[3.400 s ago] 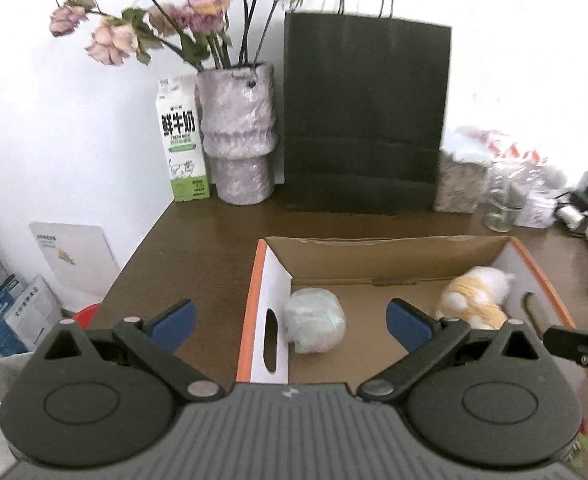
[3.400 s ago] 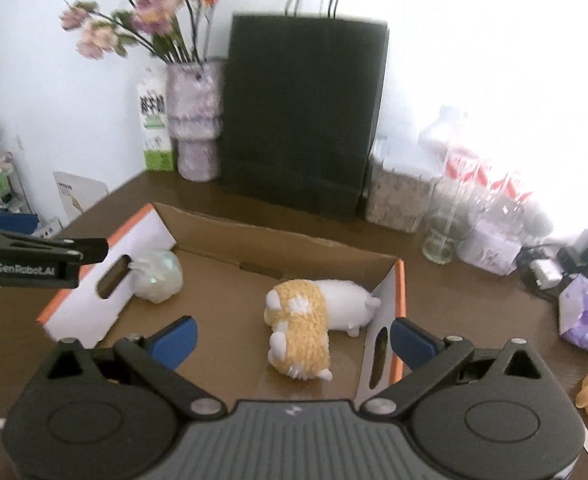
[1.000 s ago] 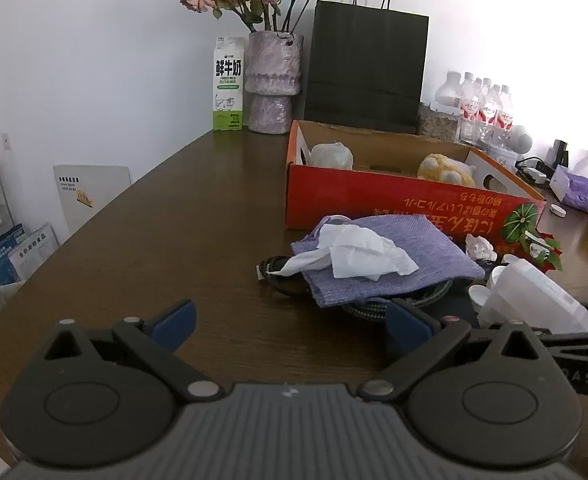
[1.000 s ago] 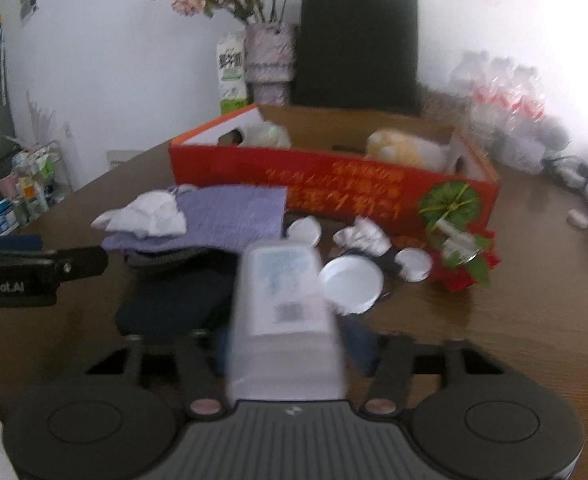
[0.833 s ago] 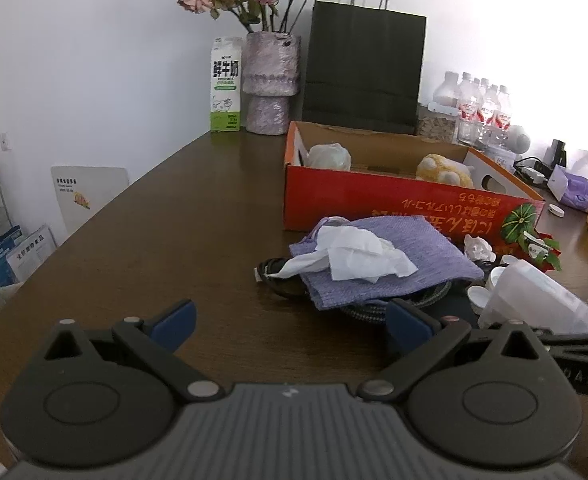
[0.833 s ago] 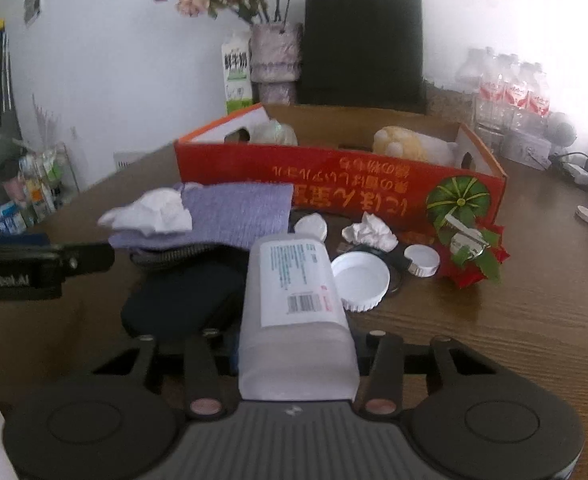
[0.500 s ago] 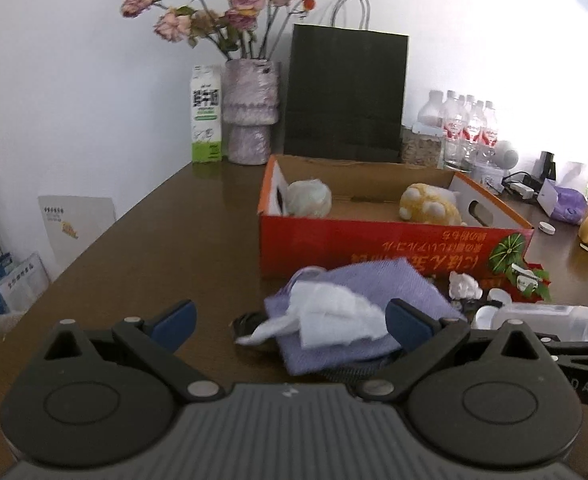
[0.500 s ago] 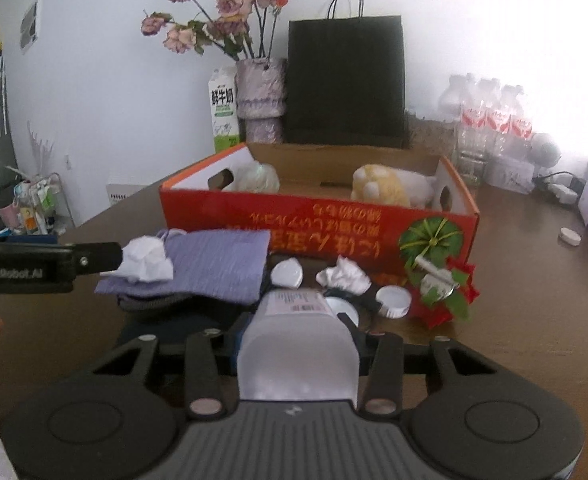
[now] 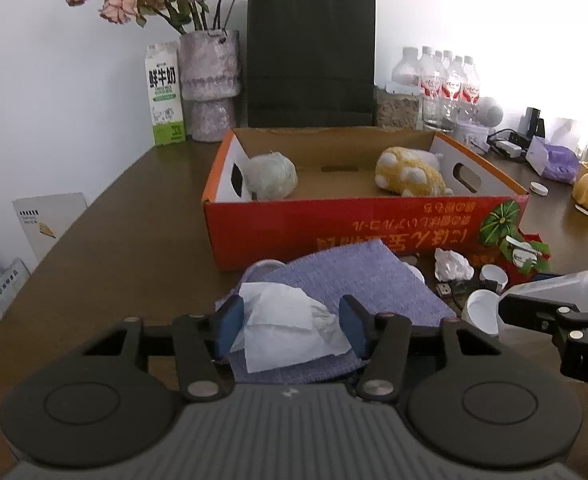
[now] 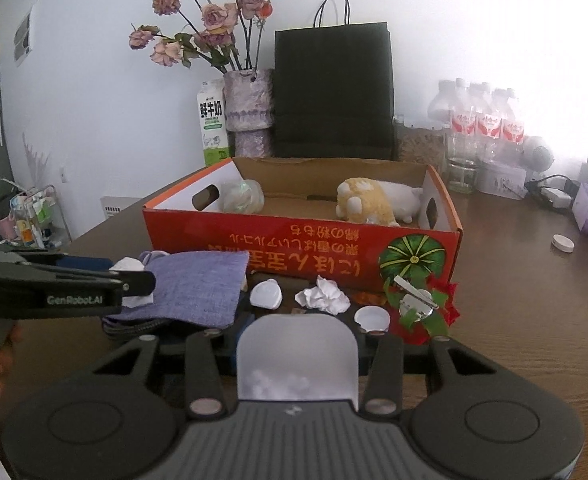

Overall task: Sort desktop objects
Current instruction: 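Grasp the white tissue with the left gripper while the right holds the container, then carry container and tissue into the cardboard box and release both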

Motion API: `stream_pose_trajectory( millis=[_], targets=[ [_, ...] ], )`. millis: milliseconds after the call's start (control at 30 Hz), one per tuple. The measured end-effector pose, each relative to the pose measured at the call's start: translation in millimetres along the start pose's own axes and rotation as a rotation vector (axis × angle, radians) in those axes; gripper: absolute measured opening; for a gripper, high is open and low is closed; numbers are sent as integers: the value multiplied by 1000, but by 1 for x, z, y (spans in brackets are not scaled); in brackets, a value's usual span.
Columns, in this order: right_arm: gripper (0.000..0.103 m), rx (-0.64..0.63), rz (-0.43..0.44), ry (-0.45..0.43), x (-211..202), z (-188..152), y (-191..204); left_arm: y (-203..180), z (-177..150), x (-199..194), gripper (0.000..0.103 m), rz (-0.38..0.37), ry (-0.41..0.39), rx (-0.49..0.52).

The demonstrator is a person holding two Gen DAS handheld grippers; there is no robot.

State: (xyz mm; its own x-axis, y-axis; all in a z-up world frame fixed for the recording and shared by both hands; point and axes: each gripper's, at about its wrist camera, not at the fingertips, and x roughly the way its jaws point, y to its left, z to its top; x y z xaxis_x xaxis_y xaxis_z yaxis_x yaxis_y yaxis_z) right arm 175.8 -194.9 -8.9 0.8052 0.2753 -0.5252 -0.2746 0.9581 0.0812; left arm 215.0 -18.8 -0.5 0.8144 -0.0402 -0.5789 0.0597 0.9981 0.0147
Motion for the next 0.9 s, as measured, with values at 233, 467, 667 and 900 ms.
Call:
stream_pose_trajectory(
  millis=[233, 467, 667, 900],
  targets=[
    [42, -1, 12, 11, 3, -2, 1, 3, -4, -2, 27, -10, 9, -26],
    [42, -4, 9, -6, -2, 1, 2, 6, -3, -12, 23, -8, -17, -32],
    [42, -14, 8, -29, -10, 7, 3, 6, 4, -24, 23, -20, -54, -27],
    [42, -43, 5, -97, -23, 29, 3, 4, 26, -35, 22, -42, -123, -1]
  ],
)
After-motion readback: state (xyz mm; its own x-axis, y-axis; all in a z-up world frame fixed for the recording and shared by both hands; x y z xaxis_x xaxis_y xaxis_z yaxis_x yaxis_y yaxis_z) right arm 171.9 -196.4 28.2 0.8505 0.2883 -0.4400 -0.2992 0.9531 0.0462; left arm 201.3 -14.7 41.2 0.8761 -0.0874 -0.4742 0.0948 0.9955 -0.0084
